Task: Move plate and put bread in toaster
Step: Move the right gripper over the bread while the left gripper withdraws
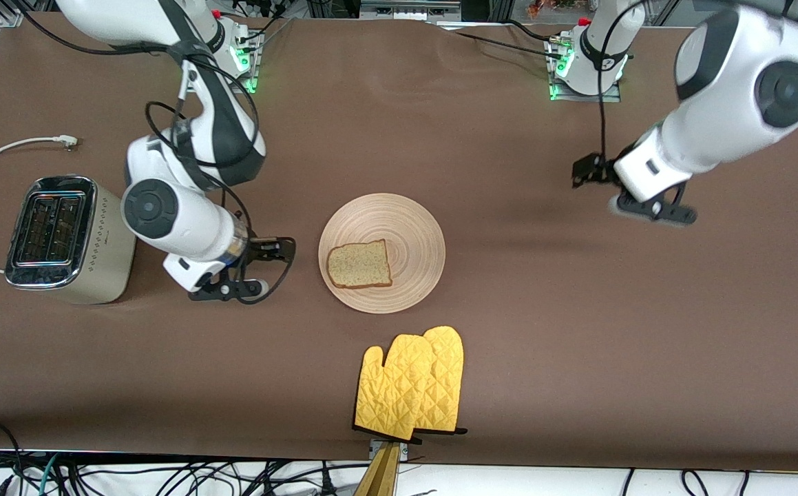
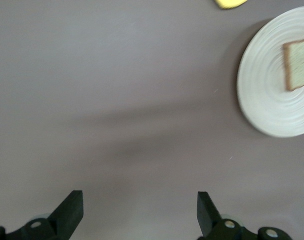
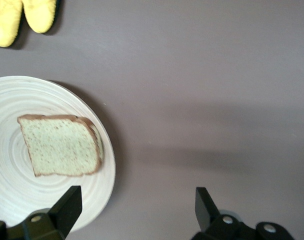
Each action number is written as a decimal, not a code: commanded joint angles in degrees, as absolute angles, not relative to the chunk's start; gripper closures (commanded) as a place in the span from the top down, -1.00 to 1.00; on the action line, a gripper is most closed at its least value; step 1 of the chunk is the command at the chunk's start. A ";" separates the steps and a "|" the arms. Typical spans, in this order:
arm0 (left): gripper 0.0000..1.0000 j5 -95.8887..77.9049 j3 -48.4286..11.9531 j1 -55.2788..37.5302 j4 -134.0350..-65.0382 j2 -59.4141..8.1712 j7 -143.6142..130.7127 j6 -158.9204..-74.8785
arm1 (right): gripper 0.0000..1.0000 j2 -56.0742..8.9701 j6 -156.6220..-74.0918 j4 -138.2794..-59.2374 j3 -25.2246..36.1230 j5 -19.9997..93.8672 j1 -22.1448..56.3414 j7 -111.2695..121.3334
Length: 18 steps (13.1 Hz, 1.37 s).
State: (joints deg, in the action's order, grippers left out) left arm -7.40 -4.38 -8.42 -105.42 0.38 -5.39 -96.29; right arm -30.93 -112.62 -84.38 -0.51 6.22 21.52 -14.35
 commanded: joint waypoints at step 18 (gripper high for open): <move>1.00 2.54 0.26 -6.68 -86.75 0.26 -11.86 -79.72 | 1.00 -44.47 -129.64 -83.06 -0.09 6.86 31.02 -14.68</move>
State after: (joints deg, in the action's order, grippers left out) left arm -0.03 0.62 -6.91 -88.36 0.94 -11.29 -79.77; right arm -43.23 -129.46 -84.27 -0.47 6.25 29.80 -14.73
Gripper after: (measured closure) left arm 0.000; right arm 0.000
